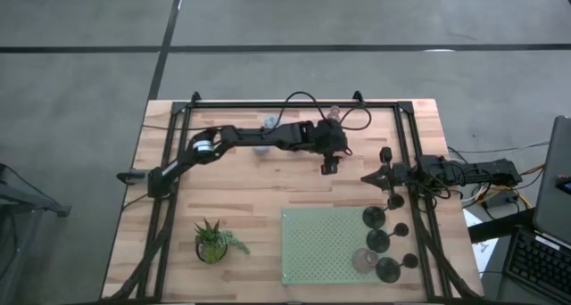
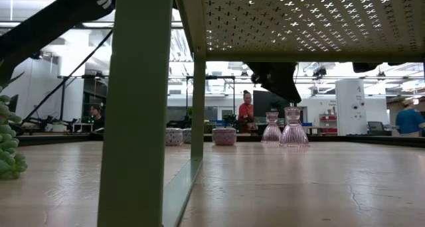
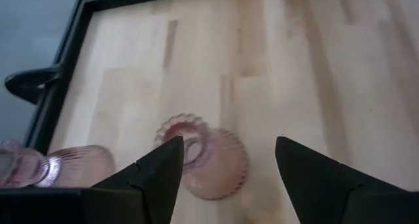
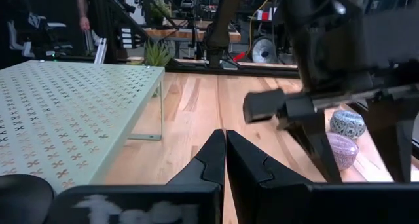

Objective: Pick & Place candle stick holders
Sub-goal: Put the bottom pink glass candle holder on the shelf aligned with the other pink glass candle holder

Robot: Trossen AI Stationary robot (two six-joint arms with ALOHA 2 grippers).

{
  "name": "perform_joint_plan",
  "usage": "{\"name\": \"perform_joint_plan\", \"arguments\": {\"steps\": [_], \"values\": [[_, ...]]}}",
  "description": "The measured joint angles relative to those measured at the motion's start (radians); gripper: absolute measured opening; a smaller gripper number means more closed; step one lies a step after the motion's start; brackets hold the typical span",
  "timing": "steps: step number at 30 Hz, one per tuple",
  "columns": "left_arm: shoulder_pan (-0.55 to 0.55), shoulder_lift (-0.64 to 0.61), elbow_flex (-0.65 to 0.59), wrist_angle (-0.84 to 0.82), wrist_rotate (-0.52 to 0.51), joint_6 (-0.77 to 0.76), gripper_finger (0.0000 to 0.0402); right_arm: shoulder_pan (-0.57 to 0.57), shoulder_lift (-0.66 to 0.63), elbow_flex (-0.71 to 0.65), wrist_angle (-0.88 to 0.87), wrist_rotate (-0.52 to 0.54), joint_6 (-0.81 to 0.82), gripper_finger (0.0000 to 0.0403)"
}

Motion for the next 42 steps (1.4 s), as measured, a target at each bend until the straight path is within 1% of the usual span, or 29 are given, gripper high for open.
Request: {"name": "perform_joint_plan", "arguments": {"steps": [10, 13, 17, 23, 33, 37, 42], "values": [[-0.001, 0.005, -0.031, 0.073, -0.015, 0.055, 0.0235, 0.0, 0.0, 0.0, 0.0, 0.0, 0.0, 0.0008], [0.0, 0.005, -0.033, 0.076, 0.004, 0.079, 0.0228, 0.0, 0.0, 0.0, 0.0, 0.0, 0.0, 0.0008], [0.0, 0.004, -0.073, 0.115, 0.005, 0.1, 0.022, 0.0, 0.0, 0.0, 0.0, 0.0, 0.0, 0.0008], [0.004, 0.003, -0.097, 0.142, 0.004, 0.048, 0.0218, 0.0, 0.0, 0.0, 0.0, 0.0, 0.0, 0.0008], [0.005, 0.003, -0.109, 0.117, 0.002, 0.048, 0.0216, 0.0, 0.0, 0.0, 0.0, 0.0, 0.0, 0.0008], [0.004, 0.001, -0.109, 0.091, 0.001, 0.047, 0.0195, 0.0, 0.0, 0.0, 0.0, 0.0, 0.0, 0.0008], [0.003, 0.001, -0.109, 0.082, -0.001, 0.046, 0.0135, 0.0, 0.0, 0.0, 0.0, 0.0, 0.0, 0.0008]]}}
